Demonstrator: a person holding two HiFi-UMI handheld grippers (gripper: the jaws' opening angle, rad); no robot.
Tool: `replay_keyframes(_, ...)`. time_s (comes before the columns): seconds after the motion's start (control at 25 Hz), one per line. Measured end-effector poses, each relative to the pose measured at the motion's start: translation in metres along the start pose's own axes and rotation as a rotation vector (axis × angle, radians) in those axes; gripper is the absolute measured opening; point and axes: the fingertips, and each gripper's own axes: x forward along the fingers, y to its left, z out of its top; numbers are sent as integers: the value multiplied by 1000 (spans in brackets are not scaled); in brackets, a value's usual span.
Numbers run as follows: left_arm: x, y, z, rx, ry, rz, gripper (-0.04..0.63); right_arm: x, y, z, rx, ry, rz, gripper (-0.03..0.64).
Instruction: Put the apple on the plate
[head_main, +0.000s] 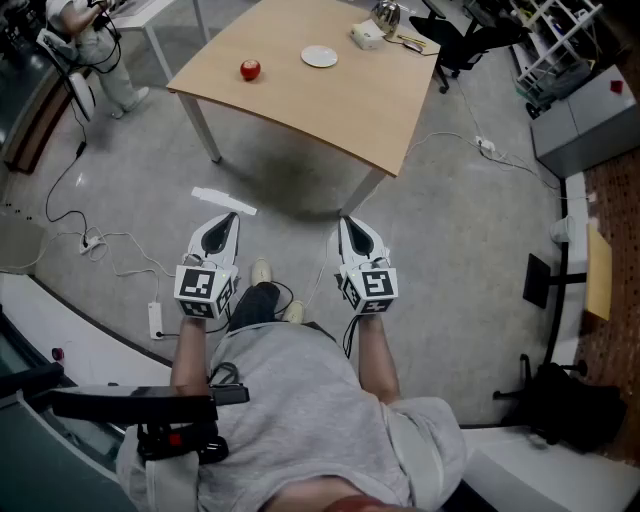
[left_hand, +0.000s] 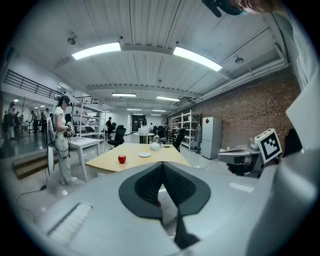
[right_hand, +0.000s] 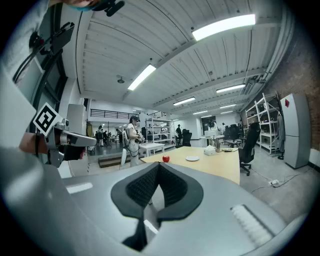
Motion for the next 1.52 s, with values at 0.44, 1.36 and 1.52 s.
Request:
replay_keyframes(0.44,4,-2,11,0,-11,4,20,1,-1,7,10,-8,14,6)
replay_keyframes(1.36,125,52,26,-14,7,-29,20,106,-54,6,24,45,12,6)
replay_keyframes(1.52,157,80,45,-10,2,-41,20,146,-63,23,27,37,1,6)
